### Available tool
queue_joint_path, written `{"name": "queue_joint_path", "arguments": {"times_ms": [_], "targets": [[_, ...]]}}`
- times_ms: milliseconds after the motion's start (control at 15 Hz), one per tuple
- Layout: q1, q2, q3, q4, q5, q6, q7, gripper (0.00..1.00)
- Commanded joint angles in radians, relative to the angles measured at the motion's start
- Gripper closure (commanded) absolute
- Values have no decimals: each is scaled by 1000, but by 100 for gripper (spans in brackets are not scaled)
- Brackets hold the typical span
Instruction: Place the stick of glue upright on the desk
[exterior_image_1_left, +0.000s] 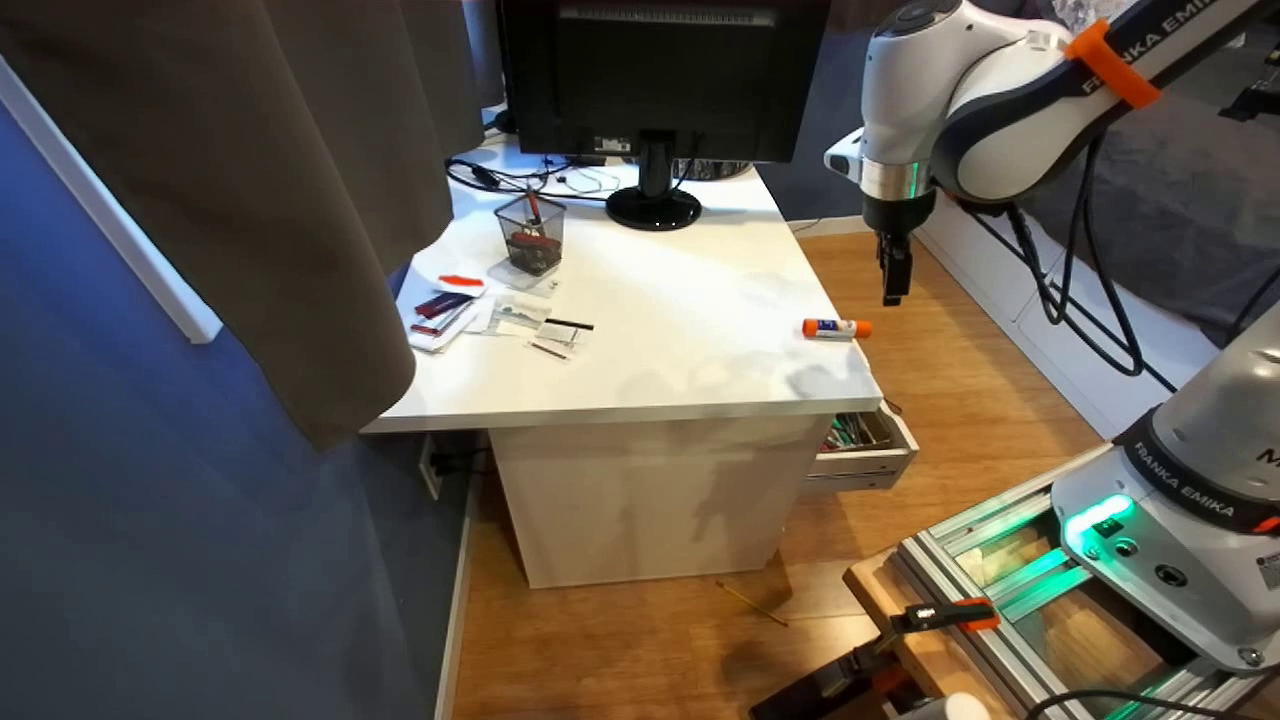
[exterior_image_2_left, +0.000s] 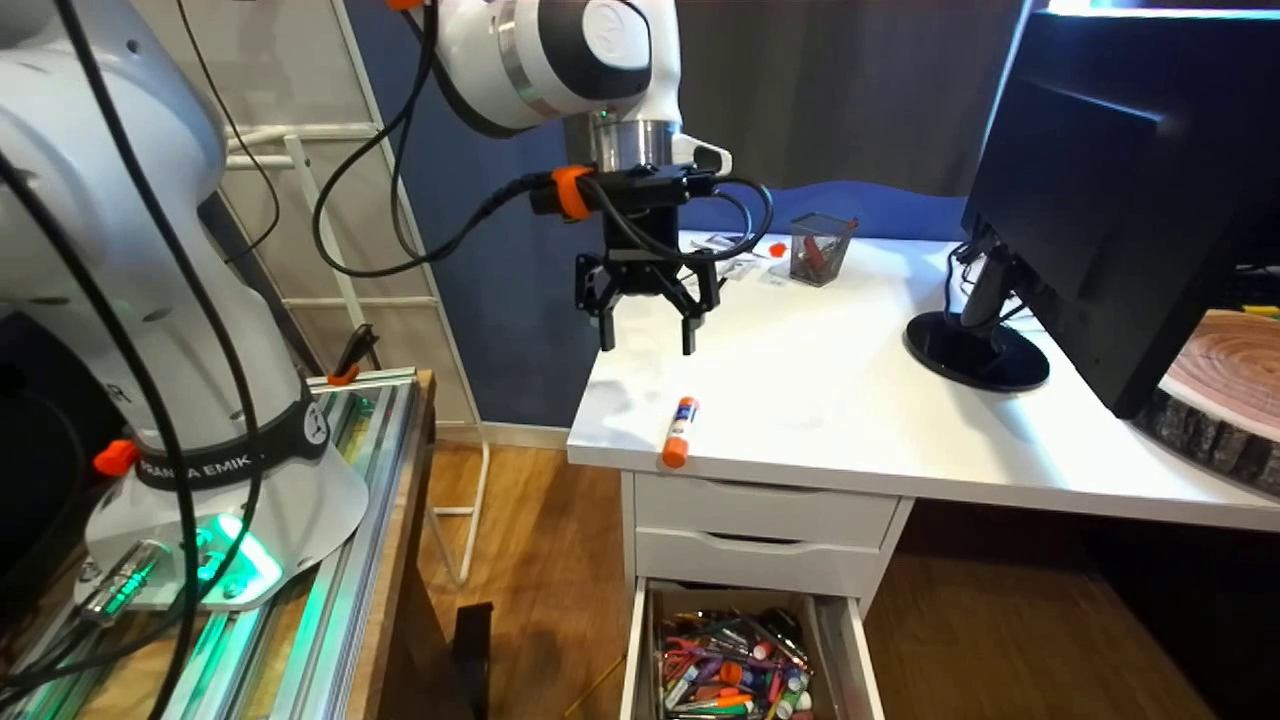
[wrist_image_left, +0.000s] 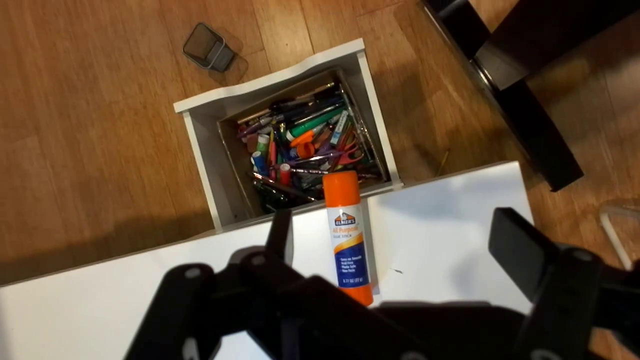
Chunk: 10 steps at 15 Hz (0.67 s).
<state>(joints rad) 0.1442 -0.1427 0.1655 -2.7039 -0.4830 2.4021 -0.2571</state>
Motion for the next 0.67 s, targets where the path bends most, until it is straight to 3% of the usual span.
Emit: {"name": "queue_joint_path", "arguments": {"times_ms": [0, 600], "targets": [[-4, 168, 26, 105, -131, -45, 108, 0], [68, 459, 4, 324, -208, -174, 155, 0]]}}
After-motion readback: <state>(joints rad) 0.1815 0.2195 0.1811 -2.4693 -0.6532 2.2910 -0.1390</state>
